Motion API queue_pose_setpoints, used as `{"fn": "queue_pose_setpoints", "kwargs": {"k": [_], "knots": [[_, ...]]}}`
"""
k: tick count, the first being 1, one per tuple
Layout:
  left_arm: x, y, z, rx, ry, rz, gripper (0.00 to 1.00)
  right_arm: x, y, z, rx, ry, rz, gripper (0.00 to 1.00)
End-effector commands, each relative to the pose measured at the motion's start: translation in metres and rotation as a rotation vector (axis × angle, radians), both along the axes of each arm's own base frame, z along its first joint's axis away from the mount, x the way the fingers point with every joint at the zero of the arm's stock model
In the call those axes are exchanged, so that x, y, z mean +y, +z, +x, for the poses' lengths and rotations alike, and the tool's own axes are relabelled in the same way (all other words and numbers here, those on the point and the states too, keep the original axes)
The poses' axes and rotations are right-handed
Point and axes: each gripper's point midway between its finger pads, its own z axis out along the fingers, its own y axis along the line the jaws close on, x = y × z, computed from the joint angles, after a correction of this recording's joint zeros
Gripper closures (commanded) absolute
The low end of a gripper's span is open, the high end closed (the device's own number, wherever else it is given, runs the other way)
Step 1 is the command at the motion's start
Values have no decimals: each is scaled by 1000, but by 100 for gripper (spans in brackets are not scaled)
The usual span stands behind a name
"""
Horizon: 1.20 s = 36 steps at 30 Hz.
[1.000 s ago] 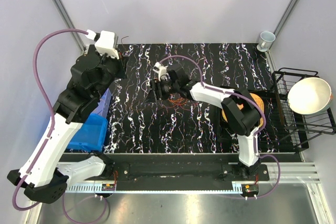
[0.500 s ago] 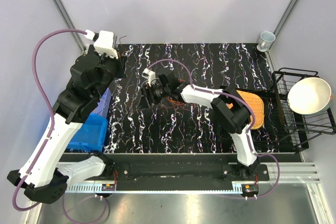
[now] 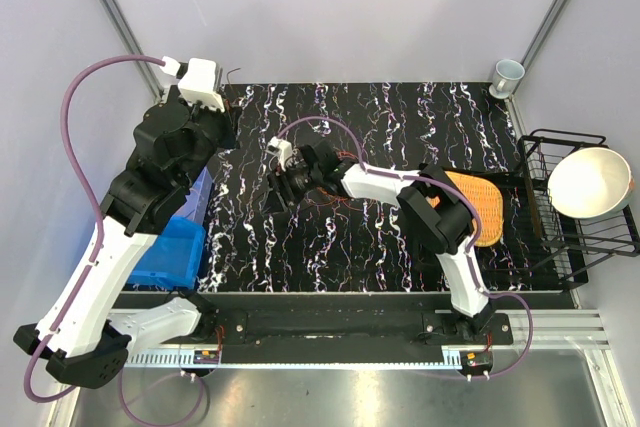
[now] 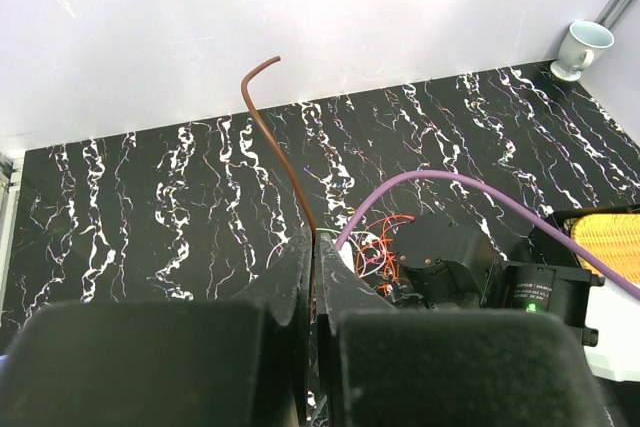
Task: Untangle the cables
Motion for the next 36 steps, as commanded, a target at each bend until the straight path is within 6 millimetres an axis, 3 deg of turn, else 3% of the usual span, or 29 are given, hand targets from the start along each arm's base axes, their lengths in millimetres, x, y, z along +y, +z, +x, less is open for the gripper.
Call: {"fn": "queue_pose_setpoints", "kwargs": {"k": [1, 7, 16, 22, 27, 28, 32, 36], "knots": [[8, 12, 1, -41, 32, -8, 100, 10, 0, -8, -20, 72, 15, 30], [8, 11, 1, -38, 30, -7, 100, 13, -6, -7, -42, 72, -1, 33], [10, 6, 4, -30, 42, 3, 100, 12, -4, -11, -27, 85, 14, 66], [12, 4, 6, -28, 53, 3, 100, 9, 0, -18, -11, 97, 32, 100], [14, 2, 8, -21, 68, 11, 100, 8, 7, -28, 14, 120, 67, 100], [15, 2, 8, -22, 71, 10, 100, 8, 9, -29, 20, 124, 72, 95], [16, 3, 8, -23, 74, 8, 100, 9, 13, -32, 33, 143, 79, 60], [17, 4, 8, -23, 76, 8, 100, 9, 11, -33, 41, 149, 76, 56]]}}
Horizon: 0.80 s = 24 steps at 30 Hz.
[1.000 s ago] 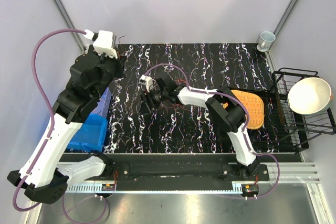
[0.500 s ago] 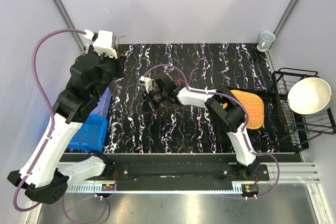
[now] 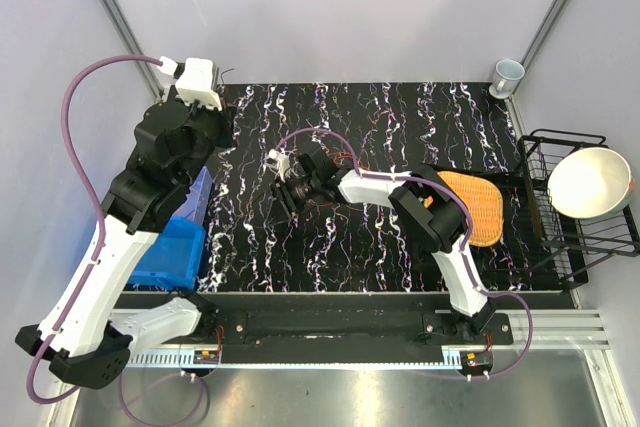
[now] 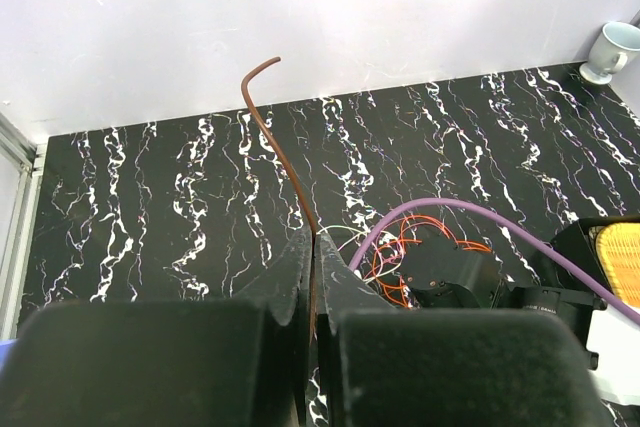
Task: Untangle the cables
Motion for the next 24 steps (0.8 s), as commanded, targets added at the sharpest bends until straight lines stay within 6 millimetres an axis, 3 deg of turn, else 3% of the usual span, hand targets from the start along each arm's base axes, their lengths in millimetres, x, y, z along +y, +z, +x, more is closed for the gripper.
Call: {"fn": "queue_pose_setpoints", "kwargs": {"k": [1, 18, 22, 24], "knots": [[6, 10, 2, -35, 25, -2, 100, 9, 35, -4, -47, 42, 82, 56], [21, 19, 8, -44, 82, 4, 100, 1, 27, -22, 5, 107, 83, 61], [23, 24, 12, -44, 77, -27, 100, 2, 24, -23, 18, 116, 82, 75], [20, 24, 14, -39, 64, -34, 100, 2, 23, -23, 23, 120, 83, 87]]}}
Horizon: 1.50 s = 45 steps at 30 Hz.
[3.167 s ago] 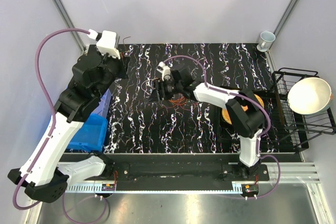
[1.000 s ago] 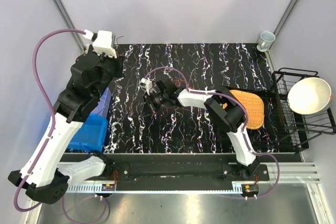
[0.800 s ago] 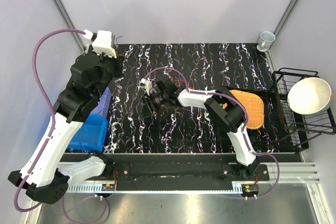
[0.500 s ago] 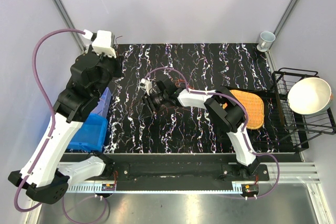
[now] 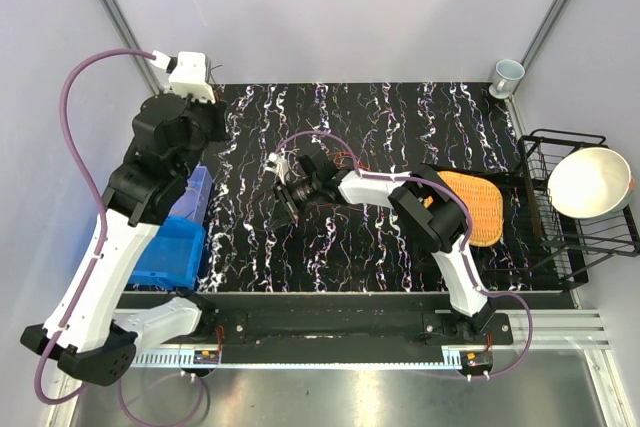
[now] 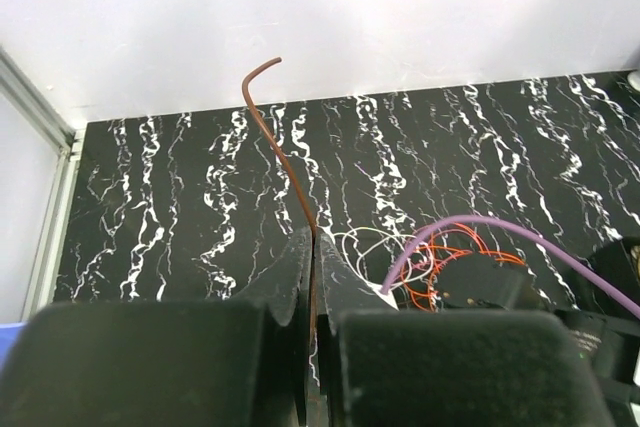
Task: Untangle the cables
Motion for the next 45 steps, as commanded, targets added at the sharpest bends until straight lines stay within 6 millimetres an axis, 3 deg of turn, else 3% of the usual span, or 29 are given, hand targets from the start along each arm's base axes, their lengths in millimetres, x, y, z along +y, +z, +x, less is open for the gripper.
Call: {"fn": "queue_pose_setpoints", "kwargs": {"k": [1, 3, 14, 15, 16, 17, 20, 22, 23, 26, 27, 29, 30, 31, 32, 34, 35, 37, 39, 42, 45], "knots": [[-1, 23, 5, -47, -12, -50, 100, 6, 22, -6, -32, 47, 63, 92], [-2, 23, 7, -44, -17, -55, 100, 6, 23, -6, -33, 48, 67, 100], [-19, 13, 43, 28, -56, -62, 98, 6, 41, -9, -24, 27, 113, 100], [-23, 1, 53, 69, -58, -49, 91, 8, 48, -7, -32, 23, 131, 100], [-28, -4, 56, 95, -78, -42, 61, 7, 49, -7, -30, 17, 134, 100], [-30, -9, 55, 135, -85, -30, 38, 5, 52, -6, -10, 6, 136, 100], [-34, -40, 64, 256, -79, -4, 1, 1, 73, 0, -2, -11, 219, 100], [-33, -58, 61, 297, -68, -1, 1, -12, 83, 4, 26, -19, 260, 100], [-31, -61, 60, 303, -59, -2, 1, -14, 97, 8, 36, -31, 310, 100], [-22, -74, 50, 326, -24, -1, 1, -31, 113, 17, 76, -49, 388, 100], [-19, -70, 43, 316, -17, -16, 1, -38, 115, 23, 89, -57, 401, 100], [-15, -84, 34, 342, -7, -18, 2, -45, 124, 26, 118, -63, 445, 100], [-14, -80, 24, 324, -16, -35, 3, -48, 122, 28, 133, -63, 453, 100], [-17, -94, 18, 350, -44, -38, 5, -53, 123, 32, 177, -80, 455, 100], [-17, -88, 8, 325, -67, -55, 7, -55, 130, 33, 156, -70, 487, 100], [-28, -106, -4, 349, -149, -66, 12, -61, 131, 37, 178, -79, 495, 100], [-33, -105, -15, 335, -194, -80, 13, -62, 132, 38, 176, -81, 497, 100], [-42, -123, -25, 352, -258, -95, 16, -65, 133, 39, 169, -87, 498, 100], [-47, -128, -33, 335, -293, -99, 16, -67, 135, 41, 168, -94, 496, 100], [-45, -146, -36, 360, -283, -73, 16, -69, 135, 43, 166, -102, 486, 100], [-36, -160, -38, 401, -232, -53, 15, -67, 121, 54, 161, -164, 406, 100]]}}
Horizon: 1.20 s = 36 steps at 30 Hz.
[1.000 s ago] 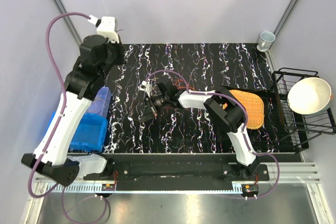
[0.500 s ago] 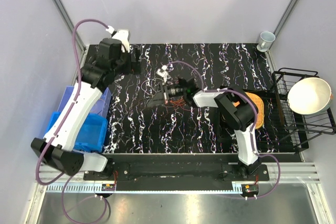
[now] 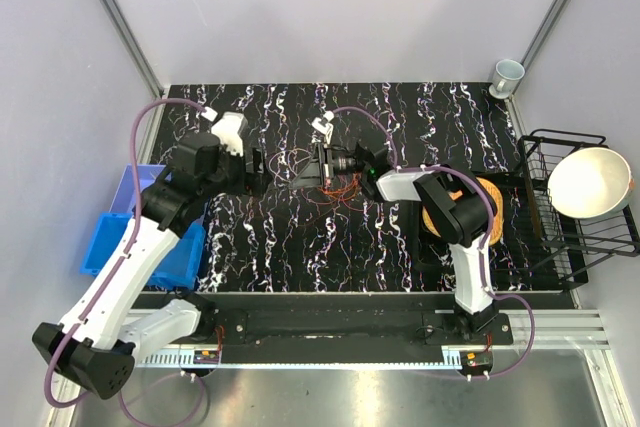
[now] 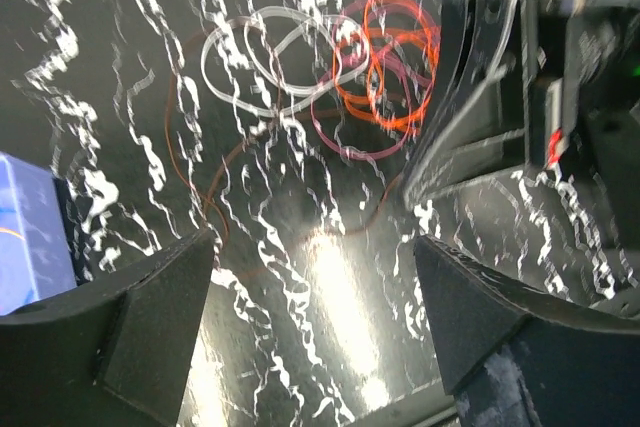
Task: Untangle the cables
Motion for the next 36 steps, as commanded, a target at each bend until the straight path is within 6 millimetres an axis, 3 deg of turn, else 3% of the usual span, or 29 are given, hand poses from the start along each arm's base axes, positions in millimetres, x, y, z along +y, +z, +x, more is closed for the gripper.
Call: {"fn": "queue_pose_setpoints", "kwargs": {"k": [1, 2, 4, 9, 11, 16, 19, 28, 36], "knots": [[-2, -4, 4, -20, -2, 0, 15, -3, -1, 13, -116, -68, -66, 98], [0, -8, 2, -9, 12, -4, 14, -5, -11, 20, -64, -125, -153, 94], [5, -24, -1, 32, 55, 1, 14, -7, -16, 31, -135, -182, -217, 81], [10, -61, -12, 117, 163, -15, 18, -24, -40, 66, -119, -395, -458, 69], [2, -68, -19, 119, 137, -4, 19, -37, -51, 81, -106, -492, -553, 65], [-16, -102, -29, 174, 58, 112, 13, -64, -45, 99, -84, -615, -605, 54], [-20, -123, -28, 243, 41, 222, 11, -73, -44, 101, -83, -635, -608, 50], [-16, -142, -26, 261, -71, 644, 5, -80, -45, 104, -52, -627, -597, 46], [-2, -166, -20, 334, -98, 862, 6, -83, -48, 105, -31, -622, -596, 46]]}}
